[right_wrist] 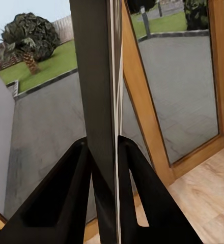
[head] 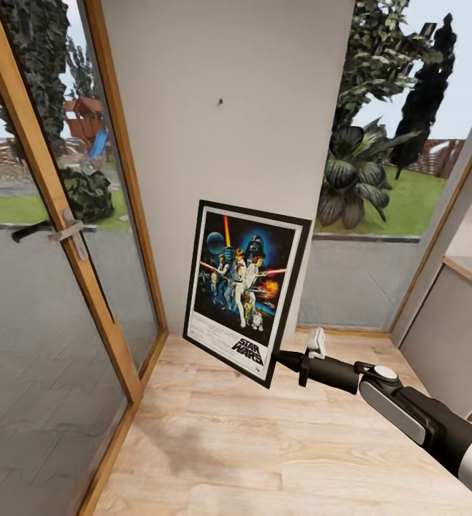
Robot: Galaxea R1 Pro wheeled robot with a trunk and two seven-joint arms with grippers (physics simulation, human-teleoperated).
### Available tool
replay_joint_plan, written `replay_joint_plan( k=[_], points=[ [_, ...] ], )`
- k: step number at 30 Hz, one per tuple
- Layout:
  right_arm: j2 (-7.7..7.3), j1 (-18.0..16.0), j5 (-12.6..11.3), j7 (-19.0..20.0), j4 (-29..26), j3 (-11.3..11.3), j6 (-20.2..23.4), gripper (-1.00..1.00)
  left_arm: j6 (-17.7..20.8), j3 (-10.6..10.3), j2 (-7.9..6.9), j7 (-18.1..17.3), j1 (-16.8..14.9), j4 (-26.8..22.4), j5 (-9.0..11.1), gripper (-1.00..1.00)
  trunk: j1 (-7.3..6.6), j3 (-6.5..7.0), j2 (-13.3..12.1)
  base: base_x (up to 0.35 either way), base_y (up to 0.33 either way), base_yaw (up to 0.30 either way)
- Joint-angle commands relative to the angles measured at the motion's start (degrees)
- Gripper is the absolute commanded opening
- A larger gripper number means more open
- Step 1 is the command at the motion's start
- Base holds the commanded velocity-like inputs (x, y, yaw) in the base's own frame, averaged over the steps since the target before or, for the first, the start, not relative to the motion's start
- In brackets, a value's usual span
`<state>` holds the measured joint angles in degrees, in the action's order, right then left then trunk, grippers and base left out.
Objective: Pick up the poster from the kitchen countertop and hang it on one of the wall nails in the kitchen.
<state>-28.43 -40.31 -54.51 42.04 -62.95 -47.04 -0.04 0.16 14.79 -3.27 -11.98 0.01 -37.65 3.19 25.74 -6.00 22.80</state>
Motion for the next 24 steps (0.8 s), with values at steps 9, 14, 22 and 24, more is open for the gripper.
replay_joint_plan(
  k=[9, 14, 22, 24],
  points=[
    [-0.05, -0.1, -0.7, 0.1, 0.0, -0.2, 0.0, -1.00, 0.0, 0.1, 0.02, -0.4, 0.0, 0.0, 0.3, 1.00, 0.04, -0.11, 0.1, 0.150, 0.000, -0.001],
    [-0.05, -0.1, -0.7, 0.1, 0.0, -0.2, 0.0, -1.00, 0.0, 0.1, 0.02, -0.4, 0.0, 0.0, 0.3, 1.00, 0.04, -0.11, 0.1, 0.232, 0.000, 0.000],
    [-0.05, -0.1, -0.7, 0.1, 0.0, -0.2, 0.0, -1.00, 0.0, 0.2, 0.02, -0.4, 0.0, 0.0, 0.3, 1.00, 0.04, -0.11, 0.1, 0.238, 0.000, 0.000],
    [-0.05, -0.1, -0.7, 0.1, 0.0, -0.2, 0.0, -1.00, 0.0, 0.2, 0.02, -0.4, 0.0, 0.0, 0.3, 1.00, 0.04, -0.11, 0.1, 0.136, 0.000, -0.036]
  ],
)
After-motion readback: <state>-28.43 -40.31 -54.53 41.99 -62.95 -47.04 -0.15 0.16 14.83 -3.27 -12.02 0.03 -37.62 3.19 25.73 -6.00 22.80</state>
